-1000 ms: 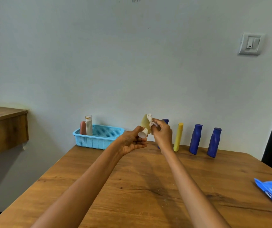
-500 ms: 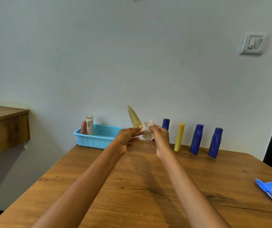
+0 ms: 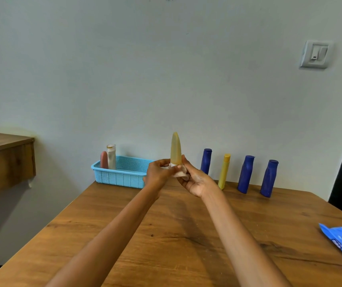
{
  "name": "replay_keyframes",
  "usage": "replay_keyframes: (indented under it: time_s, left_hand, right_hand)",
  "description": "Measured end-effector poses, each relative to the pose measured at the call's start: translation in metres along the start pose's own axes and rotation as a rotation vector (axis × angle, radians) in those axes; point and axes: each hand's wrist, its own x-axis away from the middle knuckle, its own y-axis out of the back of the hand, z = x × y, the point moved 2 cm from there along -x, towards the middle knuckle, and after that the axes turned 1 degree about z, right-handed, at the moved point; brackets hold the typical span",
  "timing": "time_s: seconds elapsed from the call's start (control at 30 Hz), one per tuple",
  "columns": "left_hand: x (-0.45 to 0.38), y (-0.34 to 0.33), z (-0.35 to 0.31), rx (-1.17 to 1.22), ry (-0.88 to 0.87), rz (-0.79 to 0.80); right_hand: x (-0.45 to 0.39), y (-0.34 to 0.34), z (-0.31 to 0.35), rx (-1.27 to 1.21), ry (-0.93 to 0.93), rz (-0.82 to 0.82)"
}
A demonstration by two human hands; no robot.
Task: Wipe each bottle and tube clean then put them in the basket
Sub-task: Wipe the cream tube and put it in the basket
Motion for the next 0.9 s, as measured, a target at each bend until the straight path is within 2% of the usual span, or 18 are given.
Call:
replay_keyframes:
  time_s: [0.23, 0.33, 0.43, 0.5, 0.6, 0.67, 0.73, 0.9]
  left_hand:
    - [0.000, 0.003, -0.003, -0.001, 0.011, -0.035]
    - [0.002, 0.005, -0.009, 0.070, -0.006, 0.003]
    - [0.005, 0.004, -0.010, 0.171, 0.068, 0.085]
    - [0.009, 0.001, -0.009, 0.180, 0.106, 0.118]
    - [0.011, -0.006, -0.010, 0.157, 0.131, 0.150]
    - [0.012, -0.010, -0.011, 0.147, 0.159, 0.189]
    - [0.011, -0.010, -0.013, 0.158, 0.178, 0.186]
    - [0.005, -0.004, -0.011, 0.219, 0.208, 0.086]
  right_hand:
    - [-0.002, 0.007, 0.001, 0.170, -0.024, -0.032]
    - [0.001, 0.006, 0.013, 0.158, 0.088, -0.051]
    - [0.001, 0.013, 0.025, 0.139, 0.289, -0.188]
    - [-0.003, 0.017, 0.027, 0.227, 0.382, -0.234]
    - [-0.005, 0.008, 0.021, 0.341, 0.372, -0.126]
    - [-0.003, 0.000, 0.016, 0.319, 0.318, -0.102]
    - [-0.002, -0.005, 0.011, 0.339, 0.331, -0.127]
    - [0.000, -0.008, 0.005, 0.575, 0.484, -0.187]
